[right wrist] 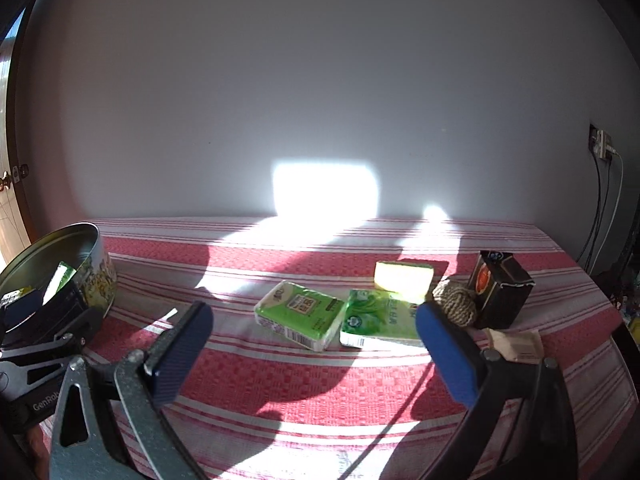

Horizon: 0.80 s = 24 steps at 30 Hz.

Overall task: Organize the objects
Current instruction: 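Move both open tools back toward the remaining items on the cloth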

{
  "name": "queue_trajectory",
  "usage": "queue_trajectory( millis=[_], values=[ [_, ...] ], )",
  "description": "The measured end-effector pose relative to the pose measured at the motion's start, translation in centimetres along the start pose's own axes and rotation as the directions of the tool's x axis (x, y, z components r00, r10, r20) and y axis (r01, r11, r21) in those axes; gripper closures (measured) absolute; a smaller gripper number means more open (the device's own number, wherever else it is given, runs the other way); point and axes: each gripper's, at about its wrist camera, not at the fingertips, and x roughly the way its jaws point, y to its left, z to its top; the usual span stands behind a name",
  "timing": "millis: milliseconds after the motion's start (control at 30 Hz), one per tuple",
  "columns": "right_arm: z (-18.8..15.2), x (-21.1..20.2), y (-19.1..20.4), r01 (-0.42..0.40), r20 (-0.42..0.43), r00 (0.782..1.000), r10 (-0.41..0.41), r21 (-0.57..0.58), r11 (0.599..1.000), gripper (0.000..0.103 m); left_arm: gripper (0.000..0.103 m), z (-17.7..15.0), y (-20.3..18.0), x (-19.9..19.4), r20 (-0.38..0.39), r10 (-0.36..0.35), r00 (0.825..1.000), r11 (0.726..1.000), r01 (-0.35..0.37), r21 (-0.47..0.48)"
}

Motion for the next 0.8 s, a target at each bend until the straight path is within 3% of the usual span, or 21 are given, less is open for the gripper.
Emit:
queue_trajectory(
  millis=[267, 433, 633, 800],
  values=[
    [-0.9, -1.4, -6.1, 0.095, -0.01, 0.995, -0.094, 0.044, 0.995, 0.0, 0.012, 0.1, -2.7, 0.3, -0.011, -0.062, 0.998, 0.997, 0.063, 0.044],
    [-1.7, -1.4, -9.8, 0.185, -0.065, 0.981, -0.18, 0.074, 0.98, 0.0, 0.013, 0.2, -5.2, 0.3, -0.019, -0.109, 0.994, 0.991, 0.111, 0.077],
    [-2.6, -1.7, -14.8, 0.23, -0.13, 0.969, -0.212, 0.144, 0.962, 0.0, 0.012, 0.4, -8.8, 0.6, -0.047, -0.167, 0.985, 0.976, 0.172, 0.134],
    [-3.1, -0.4, -17.3, 0.226, -0.213, 0.959, -0.186, 0.185, 0.956, 0.0, 0.012, 0.6, -11.6, 0.7, -0.072, -0.2, 0.977, 0.963, 0.21, 0.171]
  ],
)
